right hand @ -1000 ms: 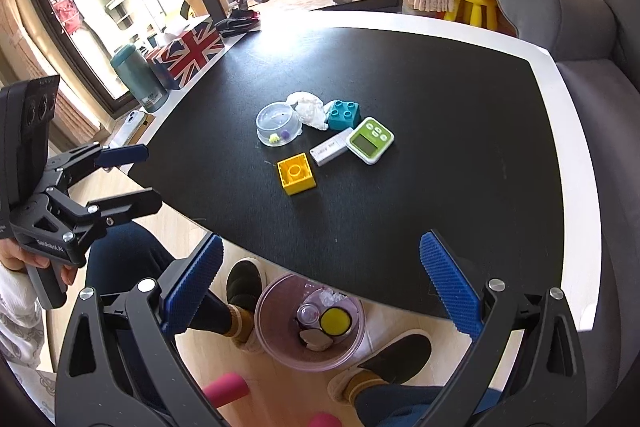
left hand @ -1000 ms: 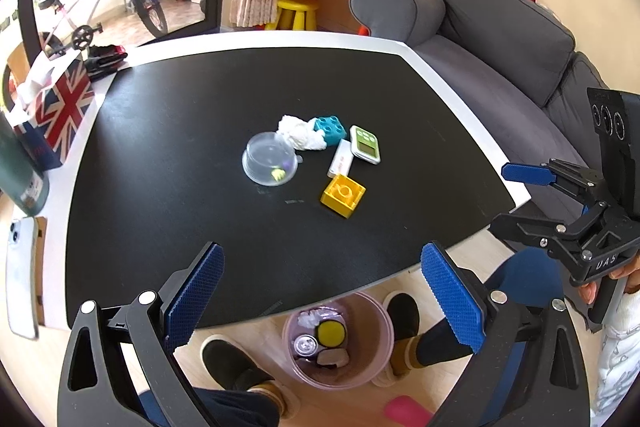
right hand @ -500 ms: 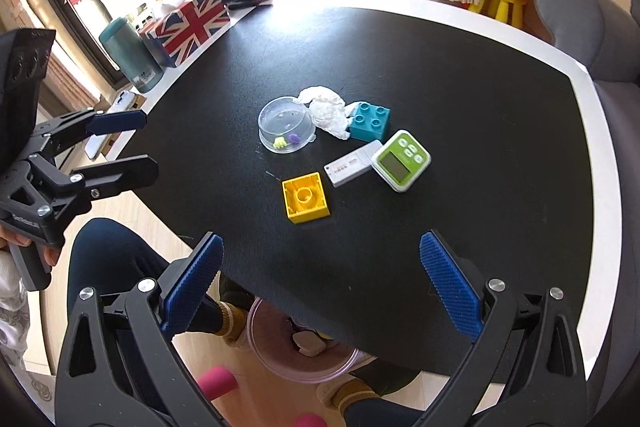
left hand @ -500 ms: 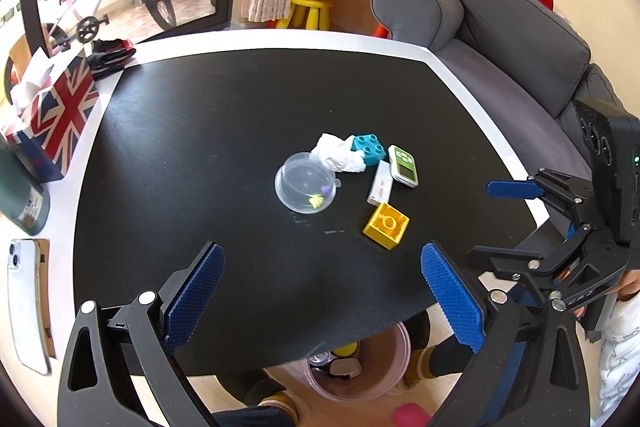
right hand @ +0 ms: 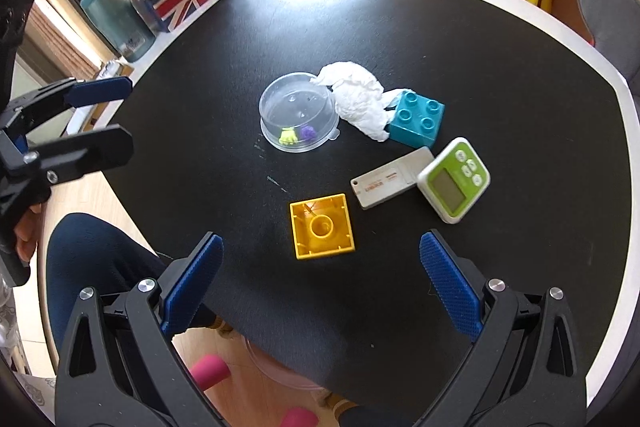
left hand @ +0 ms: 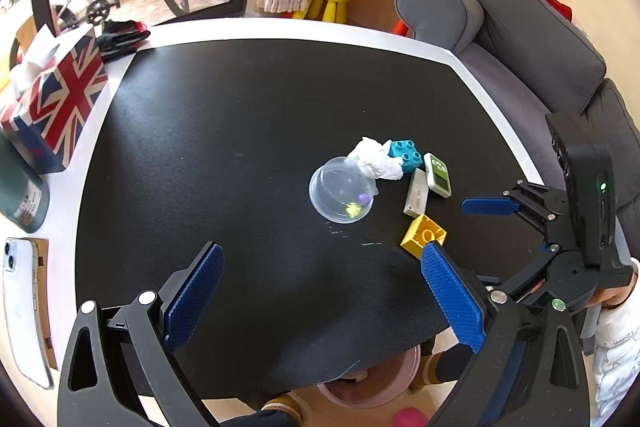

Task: Collect trash
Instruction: 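Grasp the yellow Lego block with the right gripper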

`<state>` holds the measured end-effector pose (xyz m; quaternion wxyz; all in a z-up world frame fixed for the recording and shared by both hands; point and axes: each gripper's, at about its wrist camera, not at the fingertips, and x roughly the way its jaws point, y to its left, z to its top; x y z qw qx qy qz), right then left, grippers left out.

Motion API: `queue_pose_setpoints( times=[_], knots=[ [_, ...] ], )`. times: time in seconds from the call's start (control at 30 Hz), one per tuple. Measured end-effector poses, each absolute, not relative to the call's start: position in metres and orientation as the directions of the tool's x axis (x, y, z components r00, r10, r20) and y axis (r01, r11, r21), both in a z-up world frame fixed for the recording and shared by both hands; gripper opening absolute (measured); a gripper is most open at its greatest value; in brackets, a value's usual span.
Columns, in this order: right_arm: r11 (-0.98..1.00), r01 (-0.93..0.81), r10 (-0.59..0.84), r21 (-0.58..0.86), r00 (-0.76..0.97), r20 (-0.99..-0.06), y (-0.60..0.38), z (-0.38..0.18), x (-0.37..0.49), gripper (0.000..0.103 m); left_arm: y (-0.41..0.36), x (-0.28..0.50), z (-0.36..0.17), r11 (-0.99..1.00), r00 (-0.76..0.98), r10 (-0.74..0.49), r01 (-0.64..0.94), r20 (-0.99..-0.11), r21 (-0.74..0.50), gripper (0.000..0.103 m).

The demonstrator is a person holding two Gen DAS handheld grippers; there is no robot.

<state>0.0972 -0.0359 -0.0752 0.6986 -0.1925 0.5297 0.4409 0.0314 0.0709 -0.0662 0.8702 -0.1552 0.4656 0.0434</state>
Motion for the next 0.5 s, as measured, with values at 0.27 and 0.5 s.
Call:
queue_pose_setpoints(
  times=[0.27, 0.5],
  knots=[
    [0.515, -0.839, 0.376, 0.174, 0.039, -0.926, -0.024, -0.089, 0.097, 0.072, 0.074, 0.034, -0.074, 0.944, 0.558, -0.081, -0.222, -0.826, -0.242, 0.095],
    [0.513, -0.844, 0.372, 0.160, 0.050, -0.927, -0.024, -0.091, 0.097, 0.038, 0.072, 0.035, -0.075, 0.945, 0.560, -0.090, -0.215, -0.824, -0.249, 0.095]
  ],
)
